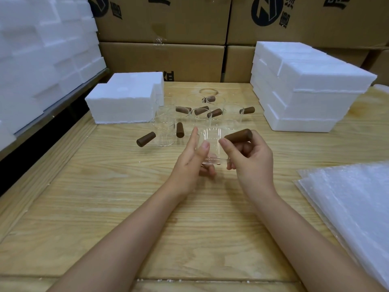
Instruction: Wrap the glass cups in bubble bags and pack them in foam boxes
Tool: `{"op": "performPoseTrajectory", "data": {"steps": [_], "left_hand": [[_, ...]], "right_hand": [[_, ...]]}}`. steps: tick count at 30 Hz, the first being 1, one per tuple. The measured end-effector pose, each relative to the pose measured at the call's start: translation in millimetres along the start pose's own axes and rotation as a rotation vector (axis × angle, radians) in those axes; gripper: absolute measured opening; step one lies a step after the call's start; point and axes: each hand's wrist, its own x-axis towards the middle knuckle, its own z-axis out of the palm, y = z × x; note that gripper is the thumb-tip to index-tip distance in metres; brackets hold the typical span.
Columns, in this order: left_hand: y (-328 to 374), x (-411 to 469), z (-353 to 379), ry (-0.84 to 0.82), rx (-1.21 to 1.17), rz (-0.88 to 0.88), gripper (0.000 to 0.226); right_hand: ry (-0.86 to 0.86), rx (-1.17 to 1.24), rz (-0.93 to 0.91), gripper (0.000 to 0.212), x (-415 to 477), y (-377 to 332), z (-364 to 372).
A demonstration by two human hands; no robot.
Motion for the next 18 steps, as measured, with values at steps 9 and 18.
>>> {"op": "performPoseTrajectory", "data": {"steps": [9,18], "left_hand": [[-2,1,-2,0.075,0.148,0.116,0.057],[-3,2,-4,0.230,0.730,0.058,0.101]], "right_hand": [[0.042,0.039,0.059,0.011,3,14,1],[0.068,0.242,0.309,0.028,13,36,0]]}}
